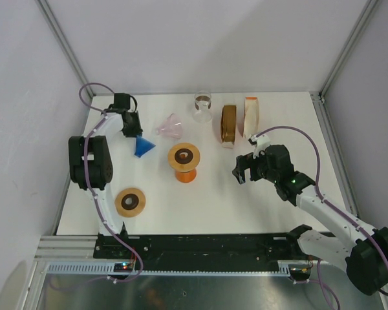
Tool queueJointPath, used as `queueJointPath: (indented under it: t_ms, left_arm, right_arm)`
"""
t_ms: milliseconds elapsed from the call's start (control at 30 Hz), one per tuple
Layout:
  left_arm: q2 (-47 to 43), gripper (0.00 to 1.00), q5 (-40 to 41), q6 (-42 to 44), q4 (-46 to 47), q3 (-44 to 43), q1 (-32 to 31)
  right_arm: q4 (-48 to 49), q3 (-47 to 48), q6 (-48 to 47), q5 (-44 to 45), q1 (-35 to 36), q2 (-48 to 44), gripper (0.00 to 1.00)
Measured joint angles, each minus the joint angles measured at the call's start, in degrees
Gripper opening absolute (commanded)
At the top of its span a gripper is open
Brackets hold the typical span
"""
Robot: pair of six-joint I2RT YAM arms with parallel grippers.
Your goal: Place the coffee filter in the dripper
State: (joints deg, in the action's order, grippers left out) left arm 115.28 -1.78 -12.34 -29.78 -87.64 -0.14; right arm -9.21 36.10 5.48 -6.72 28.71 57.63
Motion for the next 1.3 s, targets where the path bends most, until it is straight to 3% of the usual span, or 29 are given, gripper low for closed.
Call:
queueJointPath:
  t_ms: [367, 700, 1300]
  left_arm:
    - [-5.16, 0.32, 1.44, 9.16, -1.97, 4.13, -0.52]
    - [-6.32, 0.33, 7.45, 19.98, -4.98, 6.21, -5.88]
    - [-10.43, 0.25, 9.33, 26.77, -11.10, 9.46, -10.49]
  right_arm:
    - [-0.15, 0.00, -0.15, 0.00, 0.00, -0.13, 0.99]
    - [-0.42, 0.00, -0.15, -0.02, 0.00, -0.66, 0.99]
    - [-1.90, 0.00, -0.15, 0.02, 0.00, -2.43, 0.99]
